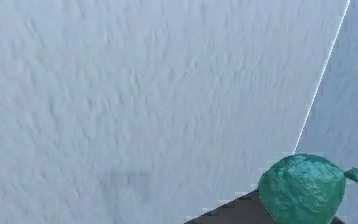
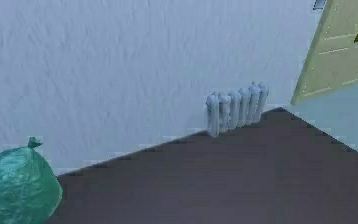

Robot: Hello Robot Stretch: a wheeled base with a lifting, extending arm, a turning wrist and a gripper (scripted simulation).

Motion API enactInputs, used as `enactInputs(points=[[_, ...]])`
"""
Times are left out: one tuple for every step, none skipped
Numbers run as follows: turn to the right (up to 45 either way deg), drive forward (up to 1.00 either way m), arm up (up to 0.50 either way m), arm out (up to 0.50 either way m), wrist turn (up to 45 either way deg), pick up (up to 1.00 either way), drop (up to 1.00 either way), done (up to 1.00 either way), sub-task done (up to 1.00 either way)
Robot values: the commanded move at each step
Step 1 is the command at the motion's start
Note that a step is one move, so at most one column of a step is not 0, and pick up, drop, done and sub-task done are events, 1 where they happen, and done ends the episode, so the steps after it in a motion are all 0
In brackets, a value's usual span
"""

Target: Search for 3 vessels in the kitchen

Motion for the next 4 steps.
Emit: enactInputs(points=[[-45.0,0.0,0.0,0.0,0.0,0.0,0.0,0.0,0.0],[-45.0,0.0,0.0,0.0,0.0,0.0,0.0,0.0,0.0],[-45.0,0.0,0.0,0.0,0.0,0.0,0.0,0.0,0.0],[-15.0,0.0,0.0,0.0,0.0,0.0,0.0,0.0,0.0]])
